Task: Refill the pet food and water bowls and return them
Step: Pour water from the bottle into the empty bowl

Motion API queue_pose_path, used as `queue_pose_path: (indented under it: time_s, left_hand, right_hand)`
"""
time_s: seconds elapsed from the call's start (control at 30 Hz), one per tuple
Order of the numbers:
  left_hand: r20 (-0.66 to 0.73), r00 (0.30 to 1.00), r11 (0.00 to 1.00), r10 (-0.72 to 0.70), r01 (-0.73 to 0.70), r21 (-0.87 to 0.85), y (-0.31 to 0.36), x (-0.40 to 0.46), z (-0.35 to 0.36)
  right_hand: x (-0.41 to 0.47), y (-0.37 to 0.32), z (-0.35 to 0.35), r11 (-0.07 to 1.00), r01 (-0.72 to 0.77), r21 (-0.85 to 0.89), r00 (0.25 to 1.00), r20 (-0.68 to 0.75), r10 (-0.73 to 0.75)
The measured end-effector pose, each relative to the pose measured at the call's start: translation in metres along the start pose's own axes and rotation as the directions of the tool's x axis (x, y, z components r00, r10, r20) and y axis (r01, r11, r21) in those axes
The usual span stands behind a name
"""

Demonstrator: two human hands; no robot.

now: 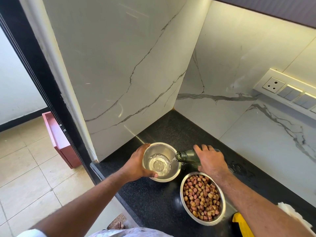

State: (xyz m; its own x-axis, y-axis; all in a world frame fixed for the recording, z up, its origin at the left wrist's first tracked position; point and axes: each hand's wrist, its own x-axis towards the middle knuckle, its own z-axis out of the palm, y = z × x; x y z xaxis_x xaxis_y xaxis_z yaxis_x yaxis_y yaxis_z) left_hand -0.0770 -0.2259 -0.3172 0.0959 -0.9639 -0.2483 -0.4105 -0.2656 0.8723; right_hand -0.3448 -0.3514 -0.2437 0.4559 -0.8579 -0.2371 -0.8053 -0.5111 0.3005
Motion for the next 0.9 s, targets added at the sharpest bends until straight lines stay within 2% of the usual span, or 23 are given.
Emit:
queue_pose_path:
  time_s: [0.9]
  left_hand:
    - [-0.004,0.998,0.998,0.056,-0.056,0.021,-0.0015,-0.0036,0.0054]
  right_hand:
    - [-0.0012,0.0022,-0.0036,1.0,-0.013,-0.022,1.0,-0.009,0.013]
